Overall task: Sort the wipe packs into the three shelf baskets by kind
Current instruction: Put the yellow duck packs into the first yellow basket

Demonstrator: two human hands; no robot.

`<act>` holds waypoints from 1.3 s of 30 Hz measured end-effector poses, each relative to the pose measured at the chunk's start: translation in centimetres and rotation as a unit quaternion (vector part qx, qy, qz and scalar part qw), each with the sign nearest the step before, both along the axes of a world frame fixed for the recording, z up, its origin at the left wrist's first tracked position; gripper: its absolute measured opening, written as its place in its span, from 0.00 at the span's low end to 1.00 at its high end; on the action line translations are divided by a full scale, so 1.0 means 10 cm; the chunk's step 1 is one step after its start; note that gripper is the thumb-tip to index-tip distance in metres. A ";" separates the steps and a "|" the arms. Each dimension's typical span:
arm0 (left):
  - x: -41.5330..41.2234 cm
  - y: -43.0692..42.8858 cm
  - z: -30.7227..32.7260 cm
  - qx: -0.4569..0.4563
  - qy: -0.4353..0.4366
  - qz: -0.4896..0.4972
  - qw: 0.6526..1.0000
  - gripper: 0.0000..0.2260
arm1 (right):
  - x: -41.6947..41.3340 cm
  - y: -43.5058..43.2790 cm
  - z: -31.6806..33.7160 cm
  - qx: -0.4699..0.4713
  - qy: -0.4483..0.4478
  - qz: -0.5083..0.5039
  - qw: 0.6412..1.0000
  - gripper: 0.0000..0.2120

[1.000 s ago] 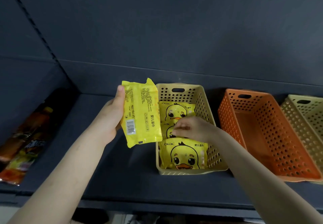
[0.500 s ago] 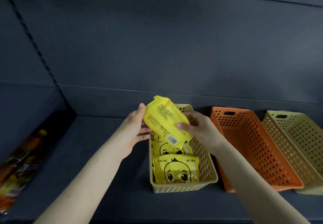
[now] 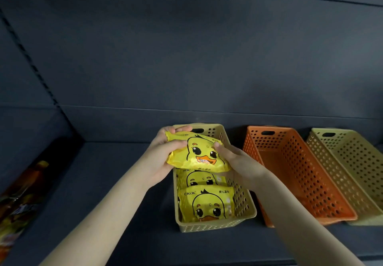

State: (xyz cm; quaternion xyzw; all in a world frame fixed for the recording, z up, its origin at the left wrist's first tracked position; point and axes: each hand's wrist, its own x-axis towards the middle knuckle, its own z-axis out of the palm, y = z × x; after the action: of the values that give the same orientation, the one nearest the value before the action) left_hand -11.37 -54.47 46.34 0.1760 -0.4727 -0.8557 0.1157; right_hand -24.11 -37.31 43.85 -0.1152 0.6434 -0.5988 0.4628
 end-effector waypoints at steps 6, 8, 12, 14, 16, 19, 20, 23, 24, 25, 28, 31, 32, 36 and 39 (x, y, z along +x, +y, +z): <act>-0.11 -0.14 -0.21 -0.299 -0.068 0.034 0.951 0.19 | -0.13 -0.06 -0.01 0.036 0.204 -0.159 0.965 0.41; -0.14 -0.17 -0.30 -0.353 -0.108 0.016 0.929 0.24 | -0.22 -0.11 0.04 0.092 0.302 -0.196 0.928 0.37; -0.17 -0.14 -0.51 -0.380 -0.151 -0.075 0.909 0.30 | -0.25 -0.34 0.09 0.197 0.414 -0.158 0.874 0.35; -0.17 -0.14 -0.59 -0.363 -0.141 -0.083 0.917 0.29 | -0.21 -0.51 0.05 0.230 0.412 -0.142 0.870 0.34; -0.15 -0.15 -0.61 -0.354 -0.151 -0.089 0.919 0.28 | -0.18 -0.65 -0.09 0.240 0.397 -0.136 0.876 0.31; -0.12 -0.20 -0.61 -0.356 -0.171 -0.091 0.914 0.27 | -0.20 -0.75 -0.30 0.232 0.383 -0.123 0.885 0.26; -0.10 -0.22 -0.63 -0.361 -0.169 -0.092 0.913 0.27 | -0.21 -0.77 -0.34 0.239 0.395 -0.116 0.880 0.26; -0.09 -0.27 -0.67 -0.366 -0.163 -0.097 0.911 0.27 | -0.24 -0.81 -0.43 0.292 0.472 -0.069 0.829 0.36; -0.09 -0.27 -0.68 -0.369 -0.163 -0.098 0.910 0.27 | -0.23 -0.81 -0.46 0.297 0.492 -0.065 0.816 0.40; -0.09 -0.27 -0.69 -0.373 -0.164 -0.097 0.908 0.27 | -0.20 -0.80 -0.49 0.292 0.504 -0.069 0.810 0.40; -0.07 -0.25 -0.68 -0.372 -0.165 -0.093 0.909 0.27 | -0.08 -0.71 -0.58 0.247 0.564 -0.087 0.783 0.32; -0.05 -0.23 -0.67 -0.361 -0.166 -0.096 0.913 0.27 | 0.05 -0.59 -0.58 0.222 0.599 -0.061 0.767 0.25; -0.04 -0.22 -0.66 -0.362 -0.163 -0.097 0.913 0.27 | 0.08 -0.57 -0.60 0.232 0.580 -0.024 0.780 0.25; -0.04 -0.24 -0.69 -0.369 -0.141 -0.095 0.914 0.26 | 0.04 -0.63 -0.76 0.310 0.462 0.102 0.825 0.30; -0.05 -0.26 -0.73 -0.357 -0.135 -0.099 0.919 0.26 | 0.01 -0.74 -0.88 0.354 0.459 0.140 0.803 0.29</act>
State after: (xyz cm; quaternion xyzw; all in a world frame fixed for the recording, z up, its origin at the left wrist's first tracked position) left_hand -11.87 -57.05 39.00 0.1889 -0.7730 -0.6052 0.0208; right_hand -24.06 -44.72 35.05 -0.2937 0.9247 -0.1352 0.2009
